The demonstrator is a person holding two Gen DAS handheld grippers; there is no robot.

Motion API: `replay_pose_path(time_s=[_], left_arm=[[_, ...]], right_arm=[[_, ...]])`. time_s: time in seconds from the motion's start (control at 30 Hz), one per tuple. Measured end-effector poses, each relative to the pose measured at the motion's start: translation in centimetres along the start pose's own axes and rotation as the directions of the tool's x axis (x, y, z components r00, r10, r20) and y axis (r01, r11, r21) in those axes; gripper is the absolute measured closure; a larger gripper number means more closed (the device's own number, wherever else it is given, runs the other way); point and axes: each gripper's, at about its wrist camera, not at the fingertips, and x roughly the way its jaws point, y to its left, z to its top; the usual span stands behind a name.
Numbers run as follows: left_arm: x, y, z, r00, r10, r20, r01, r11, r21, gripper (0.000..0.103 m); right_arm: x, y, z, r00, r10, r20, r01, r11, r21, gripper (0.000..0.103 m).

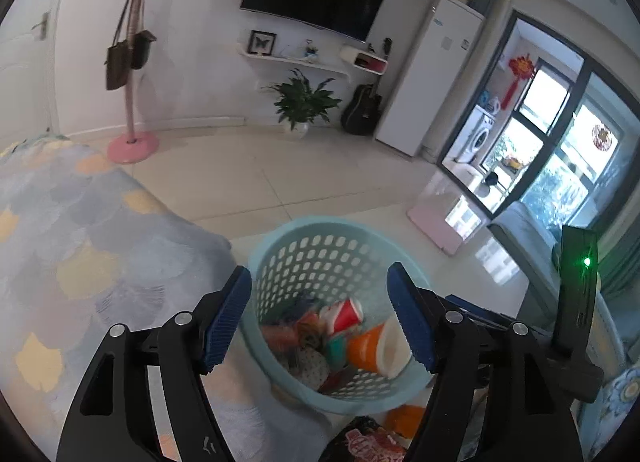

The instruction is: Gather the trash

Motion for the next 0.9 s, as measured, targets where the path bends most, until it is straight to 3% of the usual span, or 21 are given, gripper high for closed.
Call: replay_pose_path(time_s=[0.2, 0.4, 0.57, 0.77, 0.9], left_arm=[[-3.6, 0.1, -0.3, 0.999, 0.008, 0.054, -0.007, 1.000, -0.018, 0.033], [-10.4, -0.8, -0.6, 0.983, 0.069, 0.172, -0.081, 0.995, 0.065, 0.019], [-16.4, -0.8, -1.8, 0.945, 0.144, 0.293, -0.160, 0.987, 0.032, 0.013], [-20.2, -0.8, -5.0, 0.888, 0.288, 0.358, -0.299, 0.954, -0.025, 0.011], [-21.0, -0.7, -6.3, 0.884, 0.313, 0.346, -0.328, 0.944, -0.014, 0.011]], right_arm=[[-2.3, 1.5, -0.8, 0.999, 0.025, 0.032, -0.024, 0.999, -0.031, 0.059], [-7.0, 4.2, -2.3, 0.992, 0.045, 0.118, -0.033, 0.994, -0.107, 0.052], [-11.5, 7.3, -4.0, 0.975, 0.049, 0.215, -0.009, 0.983, -0.183, 0.048], [-16.6, 10.2, -5.8, 0.927, 0.017, 0.375, 0.073, 0.972, -0.225, 0.039], [-18.5, 11.0, -6.9, 0.902, 0.026, 0.431, 0.080, 0.971, -0.226, 0.034]])
